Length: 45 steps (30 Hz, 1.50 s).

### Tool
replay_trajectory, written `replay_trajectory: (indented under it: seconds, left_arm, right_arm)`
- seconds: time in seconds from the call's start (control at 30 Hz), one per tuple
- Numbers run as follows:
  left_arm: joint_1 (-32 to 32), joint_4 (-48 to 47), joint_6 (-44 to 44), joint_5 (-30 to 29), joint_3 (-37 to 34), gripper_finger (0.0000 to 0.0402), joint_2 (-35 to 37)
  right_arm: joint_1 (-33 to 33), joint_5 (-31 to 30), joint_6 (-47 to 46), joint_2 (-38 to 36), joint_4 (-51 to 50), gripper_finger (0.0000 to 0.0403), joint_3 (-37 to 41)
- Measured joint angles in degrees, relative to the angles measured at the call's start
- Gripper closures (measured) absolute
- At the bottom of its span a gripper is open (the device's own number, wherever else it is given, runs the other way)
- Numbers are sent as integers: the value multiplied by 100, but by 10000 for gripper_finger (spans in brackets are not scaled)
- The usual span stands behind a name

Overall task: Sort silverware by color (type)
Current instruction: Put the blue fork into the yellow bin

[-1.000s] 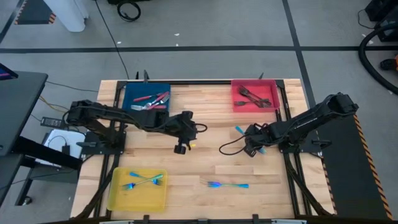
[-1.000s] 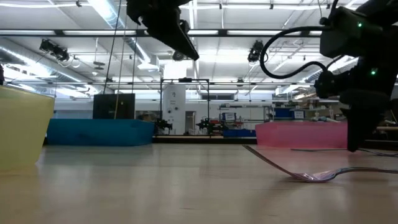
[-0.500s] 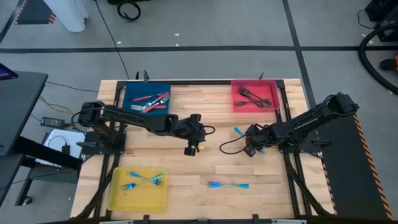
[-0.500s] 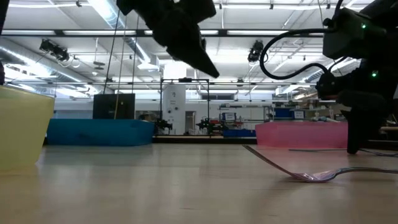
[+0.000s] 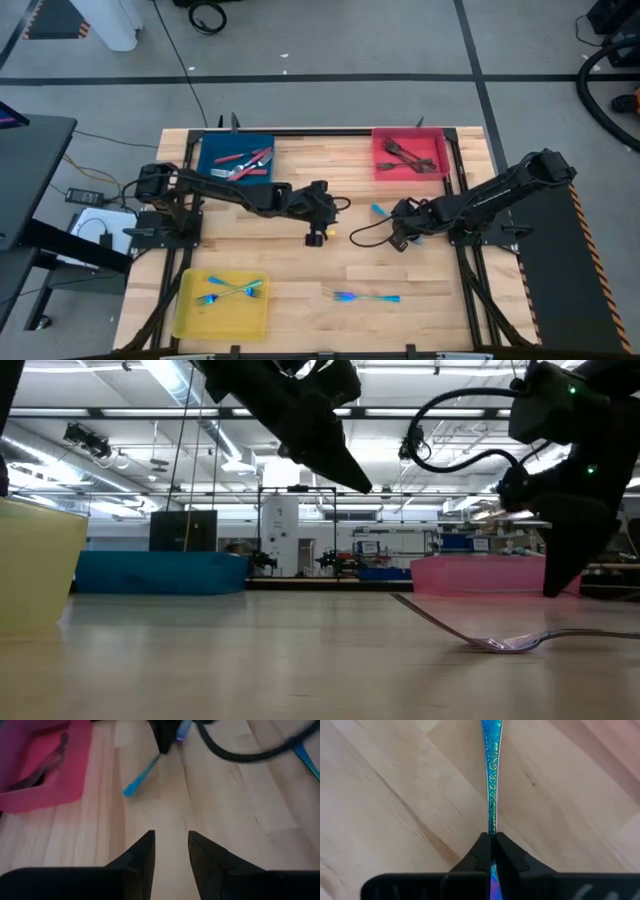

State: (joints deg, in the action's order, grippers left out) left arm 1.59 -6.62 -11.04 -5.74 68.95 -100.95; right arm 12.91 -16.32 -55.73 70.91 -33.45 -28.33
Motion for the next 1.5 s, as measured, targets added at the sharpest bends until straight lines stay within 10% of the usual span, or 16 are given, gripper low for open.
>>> replay_trajectory:
  seconds: [0.8, 1.07, 1.5]
  left_arm:
    - [-185, 1450, 703, 1, 2, 285, 3]
    - [-510, 2230, 2091, -13, 0, 285, -15]
    - [-652, 3250, 2550, 0, 2, 285, -26]
  right_arm:
    - [511, -1698, 1174, -527, -1525, 390, -1914]
    - [734, -2931, 2064, -688, -1179, 390, -2256]
    - [603, -3003, 3495, -651, -41, 388, -2259]
